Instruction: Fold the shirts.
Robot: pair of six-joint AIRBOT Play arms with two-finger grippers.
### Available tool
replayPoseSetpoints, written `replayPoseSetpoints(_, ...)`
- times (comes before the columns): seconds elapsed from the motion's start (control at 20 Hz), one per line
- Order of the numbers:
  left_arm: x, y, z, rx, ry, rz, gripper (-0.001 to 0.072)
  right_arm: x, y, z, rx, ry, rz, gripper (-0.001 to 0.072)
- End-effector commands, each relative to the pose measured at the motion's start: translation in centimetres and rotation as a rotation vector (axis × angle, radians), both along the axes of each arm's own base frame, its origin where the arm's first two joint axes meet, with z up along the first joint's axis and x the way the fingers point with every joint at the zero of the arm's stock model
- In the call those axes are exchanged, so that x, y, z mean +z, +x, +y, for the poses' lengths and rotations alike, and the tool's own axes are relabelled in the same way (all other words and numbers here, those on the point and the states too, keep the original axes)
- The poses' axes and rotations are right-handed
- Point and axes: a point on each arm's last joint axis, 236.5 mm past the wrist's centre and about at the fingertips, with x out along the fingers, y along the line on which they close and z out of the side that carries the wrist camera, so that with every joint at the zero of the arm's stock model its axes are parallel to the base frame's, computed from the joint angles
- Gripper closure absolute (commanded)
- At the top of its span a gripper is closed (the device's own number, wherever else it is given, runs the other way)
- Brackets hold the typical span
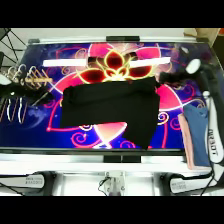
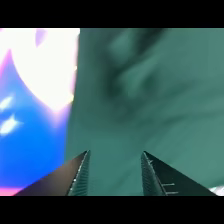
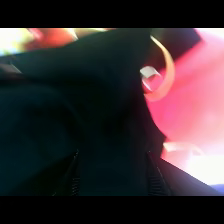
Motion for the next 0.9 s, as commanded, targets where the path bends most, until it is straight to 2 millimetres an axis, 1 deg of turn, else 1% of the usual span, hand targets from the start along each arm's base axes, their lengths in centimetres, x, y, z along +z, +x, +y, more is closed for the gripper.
replayPoseSetpoints(0.0, -2.7, -8.4, 1.2, -0.073, -0.022, 0.227, 0.0161, -2.3, -9.0, -2.3, 0.085, 0.095, 0.332, 0.0197)
replayPoseSetpoints(0.05, -4.4, -9.6, 0.3, -0.055, -0.043, 0.227, 0.0155, -3.0, -10.1, -2.1, 0.075, 0.148, 0.37, 0.0197)
replayPoseSetpoints(0.1, -5.8, -10.2, -0.9, -0.028, -0.075, 0.206, 0.0155, -3.5, -10.8, -1.6, 0.066, 0.198, 0.394, 0.0197)
replayPoseSetpoints(0.15, -6.8, -10.5, -1.9, -0.005, -0.11, 0.186, 0.0155, -3.7, -11.1, -0.9, 0.069, 0.234, 0.404, 0.0197)
replayPoseSetpoints(0.2, -7.4, -10.6, -3.1, 0.011, -0.159, 0.166, 0.0155, -3.9, -11.3, -0.5, 0.078, 0.24, 0.408, 0.0197)
replayPoseSetpoints(0.25, -7.8, -10.7, -3.8, 0.024, -0.191, 0.16, 0.0155, -3.9, -11.1, -0.2, 0.091, 0.233, 0.401, 0.0197)
replayPoseSetpoints(0.35, -8.8, -11.1, -4.0, 0.043, -0.185, 0.164, 0.0156, -4.0, -10.5, 0.3, 0.1, 0.223, 0.377, 0.0197)
replayPoseSetpoints(0.45, -9.2, -10.8, -4.2, 0.047, -0.171, 0.153, 0.0157, -3.8, -9.3, 0.6, 0.083, 0.24, 0.33, 0.0197)
replayPoseSetpoints(0.55, -9.5, -10.0, -4.1, 0.073, -0.15, 0.133, 0.0181, -3.6, -8.6, 0.7, 0.073, 0.246, 0.302, 0.0198)
replayPoseSetpoints(0.6, -9.6, -9.3, -3.9, 0.101, -0.137, 0.12, 0.0208, -3.6, -8.4, 0.7, 0.07, 0.249, 0.295, 0.0197)
replayPoseSetpoints(0.7, -9.8, -8.4, -3.9, 0.132, -0.117, 0.096, 0.0429, -3.8, -8.2, 0.4, 0.066, 0.239, 0.287, 0.0197)
replayPoseSetpoints(0.75, -9.8, -8.2, -4.0, 0.134, -0.112, 0.09, 0.0563, -4.0, -8.3, 0.4, 0.066, 0.236, 0.294, 0.0197)
replayPoseSetpoints(0.8, -9.7, -8.1, -4.1, 0.128, -0.112, 0.088, 0.0641, -4.5, -8.6, 0.4, 0.065, 0.239, 0.309, 0.0197)
replayPoseSetpoints(0.85, -9.5, -8.2, -4.3, 0.105, -0.116, 0.087, 0.0673, -5.2, -9.1, 0.5, 0.061, 0.244, 0.327, 0.0197)
